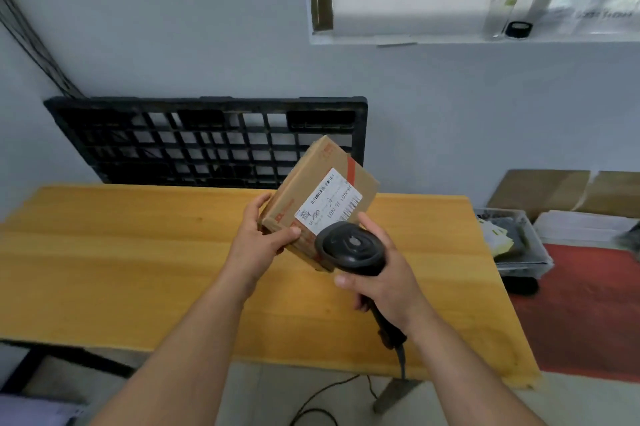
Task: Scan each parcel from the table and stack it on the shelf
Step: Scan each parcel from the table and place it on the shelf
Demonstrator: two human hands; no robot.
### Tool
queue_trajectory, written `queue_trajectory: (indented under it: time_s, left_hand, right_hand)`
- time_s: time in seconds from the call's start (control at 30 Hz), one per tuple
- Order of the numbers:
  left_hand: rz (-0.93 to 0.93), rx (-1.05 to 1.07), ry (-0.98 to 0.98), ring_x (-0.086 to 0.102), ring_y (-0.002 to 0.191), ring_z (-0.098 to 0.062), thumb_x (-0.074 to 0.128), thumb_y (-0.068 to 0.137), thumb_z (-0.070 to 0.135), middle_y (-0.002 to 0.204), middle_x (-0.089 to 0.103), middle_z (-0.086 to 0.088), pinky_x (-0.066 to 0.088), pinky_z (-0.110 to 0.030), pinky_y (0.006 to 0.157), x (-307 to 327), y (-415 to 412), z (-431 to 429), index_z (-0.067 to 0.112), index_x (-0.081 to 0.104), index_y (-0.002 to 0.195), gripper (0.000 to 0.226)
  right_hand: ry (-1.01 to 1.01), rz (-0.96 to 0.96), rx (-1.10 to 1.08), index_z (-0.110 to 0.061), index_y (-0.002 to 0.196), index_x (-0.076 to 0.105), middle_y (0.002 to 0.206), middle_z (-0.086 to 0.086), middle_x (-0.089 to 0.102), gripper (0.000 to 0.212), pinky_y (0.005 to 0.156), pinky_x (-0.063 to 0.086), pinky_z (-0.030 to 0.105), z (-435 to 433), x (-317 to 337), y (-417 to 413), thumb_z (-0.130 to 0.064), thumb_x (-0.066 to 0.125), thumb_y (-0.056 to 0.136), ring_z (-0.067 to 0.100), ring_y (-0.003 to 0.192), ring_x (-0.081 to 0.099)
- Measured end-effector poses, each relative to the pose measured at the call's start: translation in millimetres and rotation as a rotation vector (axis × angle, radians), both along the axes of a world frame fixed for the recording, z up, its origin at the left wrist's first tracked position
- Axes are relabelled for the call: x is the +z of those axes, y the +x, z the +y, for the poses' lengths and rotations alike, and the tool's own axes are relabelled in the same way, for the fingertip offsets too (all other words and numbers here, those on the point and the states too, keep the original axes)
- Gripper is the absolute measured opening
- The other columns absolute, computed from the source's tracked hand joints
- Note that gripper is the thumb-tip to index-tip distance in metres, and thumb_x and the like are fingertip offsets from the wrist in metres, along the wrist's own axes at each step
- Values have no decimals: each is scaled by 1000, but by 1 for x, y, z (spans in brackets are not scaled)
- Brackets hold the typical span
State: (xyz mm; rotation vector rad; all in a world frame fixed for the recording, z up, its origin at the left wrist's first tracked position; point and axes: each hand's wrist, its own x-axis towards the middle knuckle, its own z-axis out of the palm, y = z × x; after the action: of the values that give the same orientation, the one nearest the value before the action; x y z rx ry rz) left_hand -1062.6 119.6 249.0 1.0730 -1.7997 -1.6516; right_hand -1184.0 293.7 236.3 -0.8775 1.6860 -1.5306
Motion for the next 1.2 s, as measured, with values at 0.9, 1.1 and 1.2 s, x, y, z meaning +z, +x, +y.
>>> queue_trajectory:
  time_s: [0.9, 1.1, 1.2]
  left_hand:
    - [-35, 302, -394, 59, 104, -18, 68, 85, 5, 109, 60, 10, 54, -41, 85, 96, 264, -13, 52, 50, 106, 55]
    - [-19, 378, -376, 60, 102, -22, 68, 83, 0, 106, 62, 6, 54, -42, 87, 99, 276, 10, 51, 52, 106, 58]
    - [-1, 424, -384, 60, 96, -17, 66, 83, -5, 105, 61, 4, 54, -31, 80, 99, 282, 22, 40, 52, 113, 56]
  right_hand:
    - [-175, -1, 426, -49, 137, 40, 90, 11, 72, 96, 47, 51, 36, -1, 91, 165, -15, 86, 61, 31, 50, 61]
    - [-167, -13, 498, -49, 136, 41, 85, 14, 72, 92, 47, 51, 36, 6, 86, 160, -9, 82, 63, 32, 49, 59]
    - [-159, -43, 532, -52, 132, 44, 84, 11, 72, 91, 49, 51, 38, 9, 81, 158, -8, 83, 62, 32, 50, 59]
